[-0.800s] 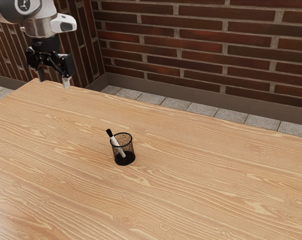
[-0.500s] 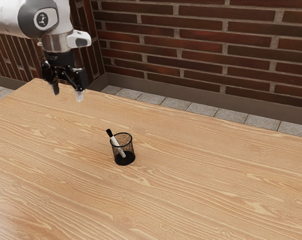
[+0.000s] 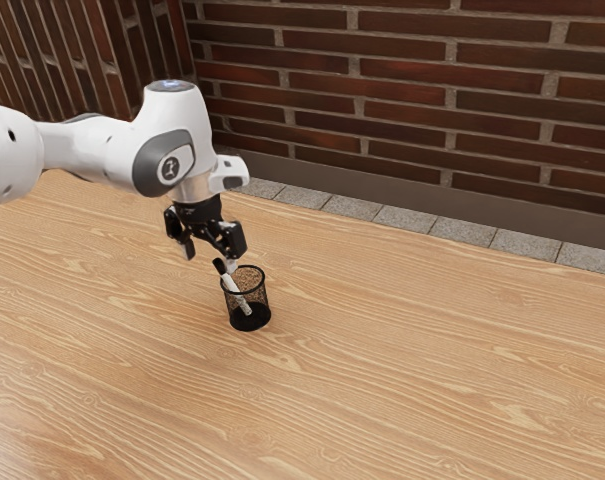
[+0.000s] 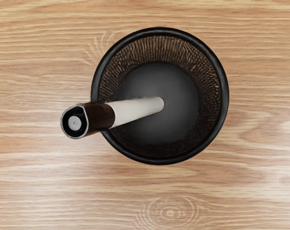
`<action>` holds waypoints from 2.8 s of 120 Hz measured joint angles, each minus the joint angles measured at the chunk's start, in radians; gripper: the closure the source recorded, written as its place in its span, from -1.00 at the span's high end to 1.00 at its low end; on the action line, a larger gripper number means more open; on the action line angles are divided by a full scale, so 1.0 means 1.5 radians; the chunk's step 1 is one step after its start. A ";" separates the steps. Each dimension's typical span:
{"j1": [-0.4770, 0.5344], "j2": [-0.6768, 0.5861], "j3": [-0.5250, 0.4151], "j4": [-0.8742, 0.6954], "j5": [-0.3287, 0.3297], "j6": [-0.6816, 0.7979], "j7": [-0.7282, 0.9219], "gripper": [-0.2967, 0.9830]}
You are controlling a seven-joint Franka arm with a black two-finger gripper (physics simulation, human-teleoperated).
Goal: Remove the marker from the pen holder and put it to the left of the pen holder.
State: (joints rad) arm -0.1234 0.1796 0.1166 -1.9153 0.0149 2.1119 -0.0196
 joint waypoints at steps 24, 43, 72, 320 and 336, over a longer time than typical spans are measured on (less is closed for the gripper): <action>0.014 0.062 0.000 0.032 -0.001 0.057 0.008 0.52; 0.025 0.092 0.001 0.053 -0.004 0.082 0.014 0.52; 0.027 0.116 0.001 0.054 -0.006 0.114 0.022 0.52; 0.137 0.146 0.002 0.096 0.065 0.316 0.162 -0.69; 0.134 0.164 0.000 0.096 0.063 0.357 0.175 -0.69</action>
State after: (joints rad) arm 0.0774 0.4262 0.1172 -1.7709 0.1087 2.6473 0.2423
